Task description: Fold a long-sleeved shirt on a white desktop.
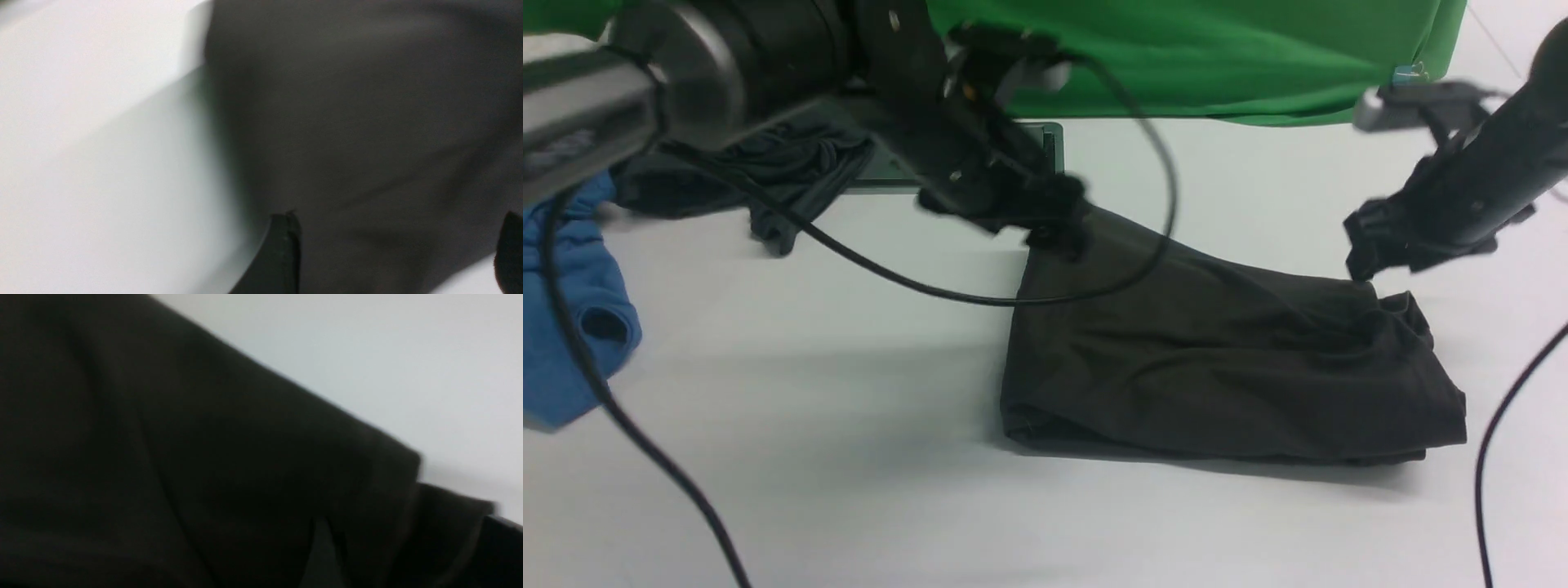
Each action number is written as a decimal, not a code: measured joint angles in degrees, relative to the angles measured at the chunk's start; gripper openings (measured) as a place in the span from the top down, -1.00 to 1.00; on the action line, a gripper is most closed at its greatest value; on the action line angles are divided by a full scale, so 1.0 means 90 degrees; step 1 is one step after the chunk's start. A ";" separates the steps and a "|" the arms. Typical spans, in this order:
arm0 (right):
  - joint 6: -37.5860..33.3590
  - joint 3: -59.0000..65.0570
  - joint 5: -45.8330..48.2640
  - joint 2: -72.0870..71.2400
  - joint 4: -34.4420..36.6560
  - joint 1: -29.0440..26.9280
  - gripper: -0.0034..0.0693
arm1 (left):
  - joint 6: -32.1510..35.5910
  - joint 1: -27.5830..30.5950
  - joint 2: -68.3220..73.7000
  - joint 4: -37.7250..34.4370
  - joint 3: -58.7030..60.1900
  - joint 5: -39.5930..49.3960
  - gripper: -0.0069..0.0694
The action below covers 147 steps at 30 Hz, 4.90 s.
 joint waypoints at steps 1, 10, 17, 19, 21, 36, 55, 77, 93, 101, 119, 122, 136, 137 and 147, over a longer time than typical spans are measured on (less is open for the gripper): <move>-0.0025 0.0000 0.0000 0.0019 0.0015 0.0000 -0.33 | 0.0073 -0.0031 -0.0006 -0.0105 0.0000 -0.0011 -0.96; -0.0459 0.0000 -0.0118 0.0617 0.0515 -0.0012 0.72 | 0.1810 -0.1690 0.1153 -0.0354 0.0092 -0.1548 -0.99; -0.0522 -0.0355 -0.0120 0.0609 0.0505 -0.0203 0.84 | 0.2061 -0.2147 0.1926 -0.0339 0.0104 -0.1724 -0.96; -0.0537 -0.0456 -0.0120 0.0583 0.0491 -0.0227 0.84 | 0.2084 -0.2149 0.1960 -0.0323 0.0104 -0.1724 -0.95; -0.0565 -0.0641 -0.0120 0.0512 0.0485 -0.0285 0.84 | 0.2084 -0.2149 0.1966 -0.0350 0.0099 -0.1705 -0.94; -0.0395 -0.1146 -0.0530 0.0413 -0.0708 -0.0343 0.63 | 0.2072 -0.2149 0.1980 -0.0705 0.0093 -0.1717 -0.90; 0.0489 0.0486 -0.0155 -0.2380 -0.0435 0.0605 0.68 | -0.0599 -0.0630 -0.0832 0.0433 0.0119 -0.0039 -0.58; 0.1086 0.3482 -0.1999 -0.2788 -0.0275 0.1004 0.80 | 0.0661 0.1604 -0.0825 -0.2190 0.2235 -0.0512 0.71; 0.1090 0.2531 -0.1225 -0.2619 -0.0303 0.1004 0.65 | 0.0271 -0.0141 0.0711 -0.1709 0.0335 -0.0284 0.33; 0.0538 0.2526 -0.1028 -0.2619 -0.0063 0.1004 0.86 | -0.0383 -0.0039 0.1982 -0.1057 -0.0446 -0.0119 0.69; 0.0227 0.2096 -0.1429 -0.2619 0.0325 0.1004 0.87 | -0.1073 0.2357 0.1292 -0.1088 0.1290 -0.0946 0.75; 0.0260 0.2083 -0.1494 -0.2619 0.0331 0.1004 0.86 | -0.1065 0.2556 0.0956 -0.1065 0.1786 -0.1322 0.75; 0.0562 0.2083 -0.1475 -0.3169 0.0329 0.1004 0.78 | -0.0526 0.2620 -0.0719 -0.0579 0.2085 -0.1363 0.40; 0.0579 0.2083 -0.1481 -0.3420 0.0322 0.1004 0.76 | -0.0494 0.2620 -0.0940 -0.0654 0.2085 -0.1355 0.28; 0.0585 0.3330 -0.2603 -0.6881 0.0317 0.1004 0.70 | 0.1043 0.1608 -0.2758 -0.1902 0.2085 -0.0148 -0.59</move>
